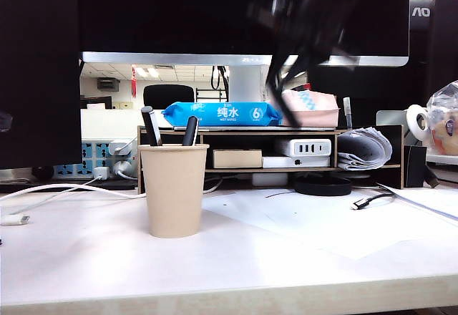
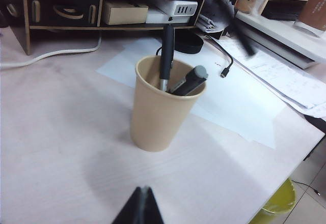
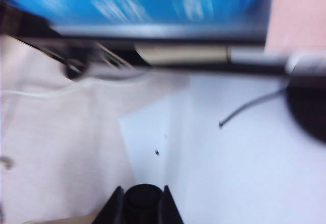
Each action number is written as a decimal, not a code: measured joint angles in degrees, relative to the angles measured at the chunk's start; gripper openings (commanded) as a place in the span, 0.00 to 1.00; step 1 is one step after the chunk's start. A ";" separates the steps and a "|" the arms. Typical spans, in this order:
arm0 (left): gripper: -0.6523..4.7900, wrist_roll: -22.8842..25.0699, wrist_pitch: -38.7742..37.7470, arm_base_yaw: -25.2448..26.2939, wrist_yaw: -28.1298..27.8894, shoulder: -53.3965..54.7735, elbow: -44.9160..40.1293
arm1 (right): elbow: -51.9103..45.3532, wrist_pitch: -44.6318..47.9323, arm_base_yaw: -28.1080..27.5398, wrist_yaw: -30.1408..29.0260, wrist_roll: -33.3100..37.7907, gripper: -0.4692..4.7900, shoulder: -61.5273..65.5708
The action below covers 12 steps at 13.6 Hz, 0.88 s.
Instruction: Pick up the marker and insert it into the paper cup.
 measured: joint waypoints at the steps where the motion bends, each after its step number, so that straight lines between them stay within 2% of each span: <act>1: 0.11 0.02 0.00 0.00 0.00 0.00 0.00 | 0.00 0.07 0.28 0.13 -1.16 0.08 -3.19; 4: 0.11 0.04 0.00 0.00 -0.02 0.00 0.00 | -1.42 2.16 0.90 -0.44 -2.84 0.08 -9.68; 7: 0.11 0.04 -0.02 0.00 -0.20 0.00 0.00 | -11.37 8.92 3.61 -1.66 -2.93 0.08 -17.35; 12: 0.11 0.04 -0.02 0.00 -0.20 0.00 0.00 | -35.67 34.73 13.18 -1.29 0.33 0.08 -31.61</act>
